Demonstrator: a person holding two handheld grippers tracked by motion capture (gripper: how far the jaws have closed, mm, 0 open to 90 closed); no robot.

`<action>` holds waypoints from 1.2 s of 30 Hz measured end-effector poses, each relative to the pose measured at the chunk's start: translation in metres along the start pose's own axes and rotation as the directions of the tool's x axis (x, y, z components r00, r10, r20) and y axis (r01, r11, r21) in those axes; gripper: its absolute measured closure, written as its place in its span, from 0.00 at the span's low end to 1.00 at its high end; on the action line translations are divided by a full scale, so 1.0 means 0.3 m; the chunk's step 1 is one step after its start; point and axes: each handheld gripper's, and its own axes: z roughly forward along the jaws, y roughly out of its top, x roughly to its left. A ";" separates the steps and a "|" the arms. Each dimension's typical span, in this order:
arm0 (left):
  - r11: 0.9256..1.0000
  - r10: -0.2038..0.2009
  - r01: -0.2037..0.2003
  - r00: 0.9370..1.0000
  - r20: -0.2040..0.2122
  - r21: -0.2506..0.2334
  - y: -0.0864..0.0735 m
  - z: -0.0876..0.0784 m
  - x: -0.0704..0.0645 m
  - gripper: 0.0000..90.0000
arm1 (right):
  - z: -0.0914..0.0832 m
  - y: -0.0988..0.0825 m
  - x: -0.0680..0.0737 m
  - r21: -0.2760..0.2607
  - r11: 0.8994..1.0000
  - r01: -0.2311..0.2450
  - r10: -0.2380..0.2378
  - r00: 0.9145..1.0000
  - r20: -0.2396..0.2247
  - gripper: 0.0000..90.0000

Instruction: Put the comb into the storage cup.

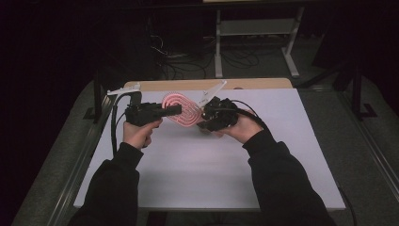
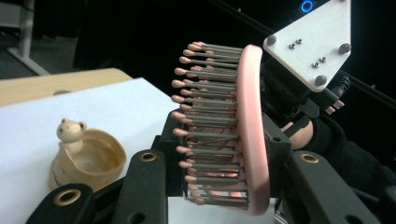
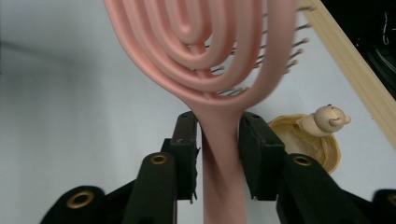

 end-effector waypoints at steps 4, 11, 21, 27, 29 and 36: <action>1.000 0.015 -0.015 1.000 -0.021 0.006 0.003 0.004 0.000 0.71 | -0.010 -0.018 -0.013 -0.024 0.999 -0.030 0.031 0.999 0.031 0.66; 1.000 0.023 -0.023 0.999 -0.049 0.004 0.008 -0.004 0.009 0.71 | -0.040 -0.068 -0.052 -0.073 0.989 -0.125 0.127 0.992 0.022 0.49; 0.999 0.041 -0.042 0.997 -0.070 -0.008 0.033 -0.005 0.010 0.71 | -0.076 -0.140 -0.085 -0.114 0.972 -0.206 0.213 0.975 0.056 0.19; 0.999 0.053 -0.053 0.997 -0.063 -0.005 0.055 0.004 0.001 0.71 | -0.085 -0.183 -0.098 -0.117 0.964 -0.240 0.247 0.968 0.051 0.03; 0.998 0.068 -0.067 0.996 -0.063 0.008 0.067 0.011 -0.006 0.71 | -0.086 -0.201 -0.100 -0.121 0.960 -0.254 0.259 0.965 0.030 0.00; 0.991 0.128 -0.126 0.990 -0.058 0.037 0.131 0.033 -0.038 0.71 | -0.108 -0.276 -0.098 -0.158 0.946 -0.282 0.288 0.958 0.013 0.00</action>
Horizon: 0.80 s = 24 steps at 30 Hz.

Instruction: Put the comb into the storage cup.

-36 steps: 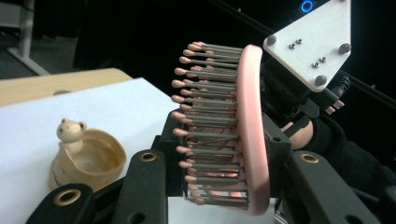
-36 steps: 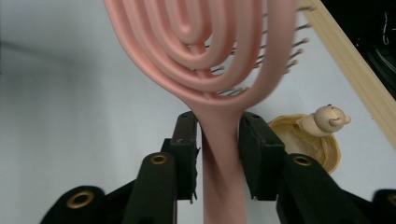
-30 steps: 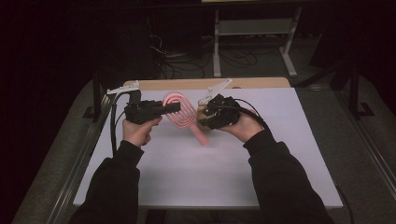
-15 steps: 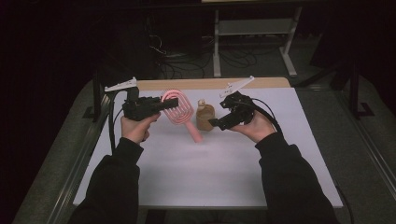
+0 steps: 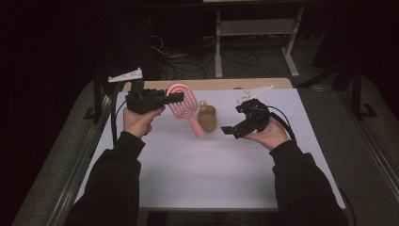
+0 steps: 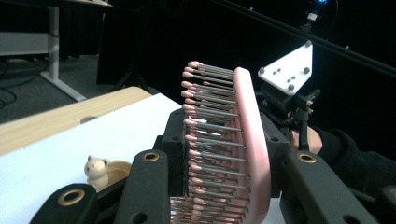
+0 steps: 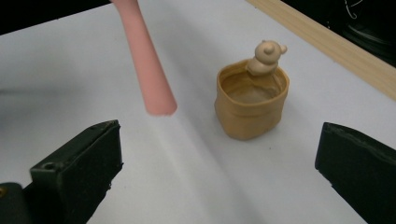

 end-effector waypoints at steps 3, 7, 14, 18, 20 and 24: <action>1.000 0.014 -0.015 1.000 -0.004 -0.006 0.025 0.004 -0.003 0.71 | -0.020 -0.028 -0.014 -0.014 1.000 -0.015 0.015 1.000 -0.006 0.00; 0.999 0.037 -0.037 0.999 -0.020 -0.021 0.056 0.005 -0.008 0.72 | -0.045 -0.062 -0.027 -0.019 0.999 -0.029 0.030 1.000 0.007 0.00; 0.998 0.065 -0.065 0.997 -0.037 -0.015 0.114 0.007 -0.007 0.71 | -0.070 -0.118 -0.047 -0.024 0.998 -0.064 0.064 0.998 0.029 0.00; 0.998 0.069 -0.070 0.996 -0.054 -0.009 0.140 0.008 0.003 0.71 | -0.073 -0.141 -0.050 -0.026 0.997 -0.076 0.077 0.996 0.049 0.00; 0.997 0.068 -0.069 0.996 -0.054 -0.020 0.151 0.005 0.007 0.71 | -0.074 -0.153 -0.051 -0.031 0.996 -0.080 0.081 0.996 0.047 0.00; 0.996 0.074 -0.077 0.995 -0.059 -0.037 0.179 0.002 0.012 0.71 | -0.078 -0.180 -0.056 -0.034 0.995 -0.091 0.093 0.994 0.057 0.00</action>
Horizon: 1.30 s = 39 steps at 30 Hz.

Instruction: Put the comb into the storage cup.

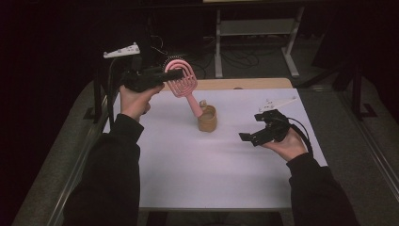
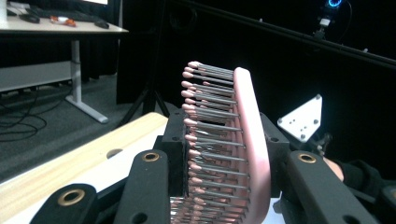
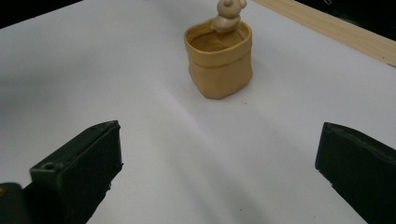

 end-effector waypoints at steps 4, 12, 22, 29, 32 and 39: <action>1.000 0.010 -0.010 1.000 -0.006 -0.008 0.026 0.006 0.002 0.71 | -0.014 -0.028 -0.009 -0.006 1.000 -0.012 0.012 1.000 0.000 0.00; 0.999 0.008 -0.008 1.000 -0.014 -0.035 0.048 0.030 0.021 0.71 | -0.045 -0.085 -0.028 -0.023 0.999 -0.041 0.041 0.999 0.000 0.00; 1.000 0.013 -0.014 1.000 -0.026 -0.027 0.030 0.087 0.054 0.71 | -0.084 -0.163 -0.050 -0.063 0.996 -0.069 0.070 0.997 0.022 0.00; 1.000 0.016 -0.017 1.000 -0.014 -0.021 0.019 0.123 0.054 0.71 | -0.108 -0.210 -0.063 -0.074 0.994 -0.078 0.081 0.996 0.035 0.00; 1.000 0.024 -0.024 1.000 -0.011 -0.006 0.013 0.141 0.051 0.71 | -0.114 -0.233 -0.068 -0.080 0.993 -0.085 0.088 0.995 0.038 0.00; 1.000 0.022 -0.021 1.000 -0.012 0.008 -0.003 0.173 0.056 0.71 | -0.129 -0.272 -0.075 -0.084 0.992 -0.094 0.098 0.994 0.047 0.00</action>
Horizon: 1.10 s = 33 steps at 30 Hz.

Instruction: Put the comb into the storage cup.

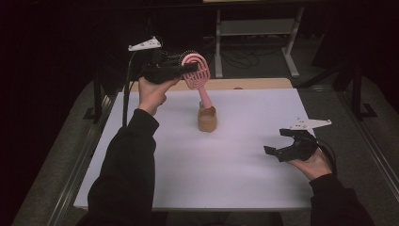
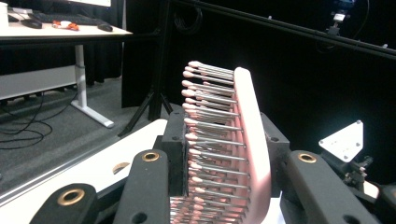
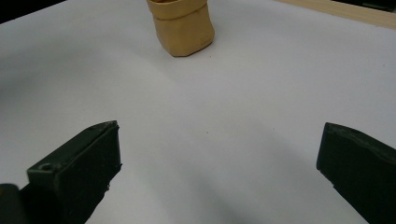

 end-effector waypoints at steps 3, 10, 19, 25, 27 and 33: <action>1.000 -0.003 0.003 1.000 0.002 0.008 -0.007 0.008 0.004 0.71 | -0.007 -0.012 -0.003 0.002 1.000 0.000 0.000 1.000 0.005 0.00; 1.000 -0.005 0.005 1.000 -0.003 0.023 -0.024 0.022 0.007 0.71 | -0.020 -0.036 -0.010 -0.004 1.000 -0.004 0.005 1.000 0.020 0.00; 0.999 -0.003 0.004 1.000 -0.021 0.035 -0.058 0.034 0.011 0.71 | -0.010 -0.073 -0.007 -0.008 1.000 -0.021 0.021 1.000 0.022 0.00; 0.998 -0.010 0.011 1.000 -0.024 0.056 -0.099 0.056 0.018 0.71 | -0.003 -0.078 -0.001 -0.020 1.000 -0.020 0.021 1.000 0.021 0.00; 0.997 -0.005 0.007 1.000 -0.028 0.070 -0.115 0.064 0.019 0.71 | -0.008 -0.078 0.000 -0.031 0.999 -0.017 0.018 0.999 0.026 0.00; 0.995 -0.007 0.010 0.999 -0.032 0.095 -0.152 0.082 0.028 0.71 | -0.016 -0.082 0.000 -0.043 0.999 -0.018 0.020 0.999 0.032 0.00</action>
